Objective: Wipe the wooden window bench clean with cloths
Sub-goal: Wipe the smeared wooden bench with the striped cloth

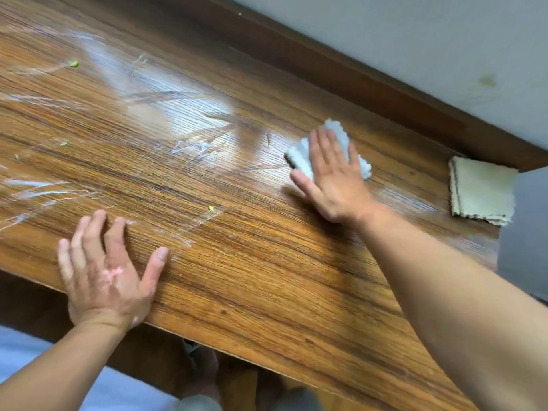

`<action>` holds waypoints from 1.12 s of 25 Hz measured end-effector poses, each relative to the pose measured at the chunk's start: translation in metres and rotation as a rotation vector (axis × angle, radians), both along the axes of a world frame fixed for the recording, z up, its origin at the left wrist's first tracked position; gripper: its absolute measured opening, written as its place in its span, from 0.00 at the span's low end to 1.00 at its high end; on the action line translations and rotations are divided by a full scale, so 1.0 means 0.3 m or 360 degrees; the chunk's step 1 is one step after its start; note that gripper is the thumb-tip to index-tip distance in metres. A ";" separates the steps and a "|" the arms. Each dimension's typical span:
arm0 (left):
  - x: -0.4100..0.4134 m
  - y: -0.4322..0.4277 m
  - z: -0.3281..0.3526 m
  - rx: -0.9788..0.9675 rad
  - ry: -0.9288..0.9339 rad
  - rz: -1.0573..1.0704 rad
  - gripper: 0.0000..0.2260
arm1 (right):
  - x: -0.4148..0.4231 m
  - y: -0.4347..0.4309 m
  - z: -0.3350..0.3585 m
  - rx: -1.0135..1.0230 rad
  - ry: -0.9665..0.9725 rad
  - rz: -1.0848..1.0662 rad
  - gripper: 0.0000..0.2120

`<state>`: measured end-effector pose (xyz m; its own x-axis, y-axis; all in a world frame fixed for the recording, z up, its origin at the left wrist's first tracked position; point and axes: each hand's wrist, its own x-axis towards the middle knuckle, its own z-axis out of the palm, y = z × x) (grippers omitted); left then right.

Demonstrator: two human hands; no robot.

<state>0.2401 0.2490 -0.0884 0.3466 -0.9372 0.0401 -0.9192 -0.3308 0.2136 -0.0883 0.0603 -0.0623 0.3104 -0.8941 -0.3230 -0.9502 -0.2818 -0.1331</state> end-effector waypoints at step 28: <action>0.148 0.031 -0.005 0.0000 -0.0092 -0.0320 0.24 | 0.433 0.698 0.000 0.0178 -0.0160 0.1035 0.33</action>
<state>0.2844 0.2583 -0.0900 0.1499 -0.9872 0.0546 -0.9775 -0.1396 0.1584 0.0416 0.2698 -0.0625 0.8083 -0.4775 -0.3444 -0.5730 -0.7725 -0.2739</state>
